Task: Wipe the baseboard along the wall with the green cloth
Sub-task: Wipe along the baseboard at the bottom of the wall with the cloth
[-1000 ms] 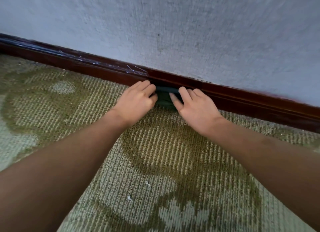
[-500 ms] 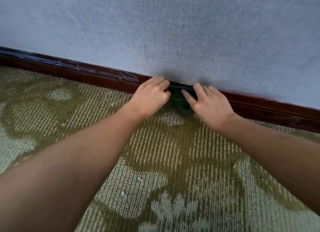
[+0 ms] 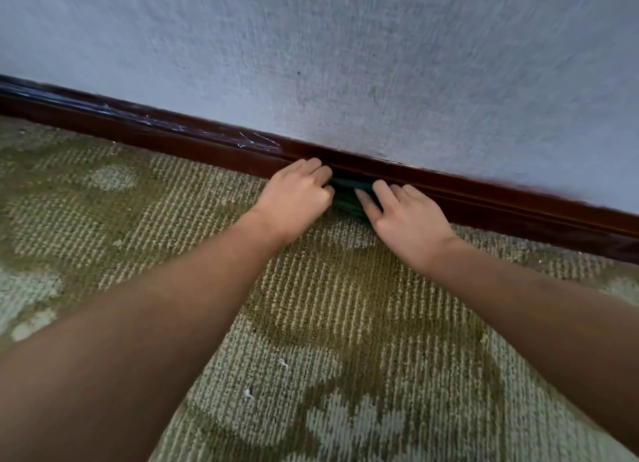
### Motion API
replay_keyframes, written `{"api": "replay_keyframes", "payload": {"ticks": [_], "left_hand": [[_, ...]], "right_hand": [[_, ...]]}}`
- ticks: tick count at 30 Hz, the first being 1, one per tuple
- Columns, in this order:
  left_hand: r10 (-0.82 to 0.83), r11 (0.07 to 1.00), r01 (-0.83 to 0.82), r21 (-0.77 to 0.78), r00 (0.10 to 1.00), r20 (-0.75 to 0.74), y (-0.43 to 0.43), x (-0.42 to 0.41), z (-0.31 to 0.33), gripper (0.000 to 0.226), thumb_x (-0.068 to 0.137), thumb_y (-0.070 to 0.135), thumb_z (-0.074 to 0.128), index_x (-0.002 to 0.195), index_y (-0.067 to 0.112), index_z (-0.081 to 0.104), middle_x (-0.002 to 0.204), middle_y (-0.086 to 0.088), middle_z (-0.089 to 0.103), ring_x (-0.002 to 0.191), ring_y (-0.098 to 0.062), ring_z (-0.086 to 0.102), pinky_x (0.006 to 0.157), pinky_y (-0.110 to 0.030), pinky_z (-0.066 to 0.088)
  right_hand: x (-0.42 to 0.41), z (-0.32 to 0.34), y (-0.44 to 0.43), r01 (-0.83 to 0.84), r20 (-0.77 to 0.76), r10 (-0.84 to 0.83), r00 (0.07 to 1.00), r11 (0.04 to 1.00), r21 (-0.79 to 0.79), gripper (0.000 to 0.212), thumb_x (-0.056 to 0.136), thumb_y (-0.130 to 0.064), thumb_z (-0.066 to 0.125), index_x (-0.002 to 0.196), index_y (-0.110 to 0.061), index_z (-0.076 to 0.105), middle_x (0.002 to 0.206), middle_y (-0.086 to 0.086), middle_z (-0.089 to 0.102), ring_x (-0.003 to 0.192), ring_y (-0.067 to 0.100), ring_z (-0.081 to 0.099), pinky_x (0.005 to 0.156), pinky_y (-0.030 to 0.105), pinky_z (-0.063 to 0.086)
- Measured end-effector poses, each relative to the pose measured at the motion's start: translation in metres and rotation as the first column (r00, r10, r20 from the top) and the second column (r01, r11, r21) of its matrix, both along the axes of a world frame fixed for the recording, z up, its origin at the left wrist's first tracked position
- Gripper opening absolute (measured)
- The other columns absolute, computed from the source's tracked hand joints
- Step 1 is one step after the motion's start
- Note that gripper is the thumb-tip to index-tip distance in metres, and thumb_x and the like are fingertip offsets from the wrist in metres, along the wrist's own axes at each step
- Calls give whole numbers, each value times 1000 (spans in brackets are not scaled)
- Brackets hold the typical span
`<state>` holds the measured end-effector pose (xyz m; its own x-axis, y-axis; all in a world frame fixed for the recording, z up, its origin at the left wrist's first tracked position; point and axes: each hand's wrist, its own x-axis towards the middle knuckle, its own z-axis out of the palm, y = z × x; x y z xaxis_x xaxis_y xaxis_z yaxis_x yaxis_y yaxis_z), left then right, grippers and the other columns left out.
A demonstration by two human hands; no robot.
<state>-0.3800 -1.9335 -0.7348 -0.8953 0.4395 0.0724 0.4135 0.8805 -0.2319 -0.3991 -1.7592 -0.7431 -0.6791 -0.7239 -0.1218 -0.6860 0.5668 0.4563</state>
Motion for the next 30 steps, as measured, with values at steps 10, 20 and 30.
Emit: {"api": "replay_keyframes", "payload": {"ticks": [10, 20, 30], "left_hand": [[-112, 994, 112, -10, 993, -22, -9, 2, -5, 7, 64, 2, 69, 67, 8, 73, 71, -6, 66, 73, -23, 63, 66, -25, 50], [-2, 1000, 2, 0, 991, -135, -35, 18, 33, 9, 63, 0, 75, 71, 2, 72, 73, -12, 65, 73, -29, 63, 66, -30, 52], [-15, 1000, 16, 2, 995, -96, -37, 51, 50, 21, 55, 3, 85, 73, 5, 73, 71, -7, 63, 68, -24, 59, 60, -29, 50]], "right_hand": [[-2, -5, -7, -24, 76, 21, 997, 998, 49, 61, 91, -4, 41, 145, -2, 12, 131, 17, 32, 109, 26, 47, 95, 32, 34], [-4, 36, -34, -24, 30, 27, 999, 995, -99, 60, 91, -8, 44, 145, -7, 17, 129, 18, 28, 114, 31, 41, 97, 34, 30], [22, 58, -32, -114, 68, 122, 990, 987, -117, 57, 92, -7, 39, 144, -4, 15, 132, 21, 26, 117, 32, 38, 98, 35, 28]]}}
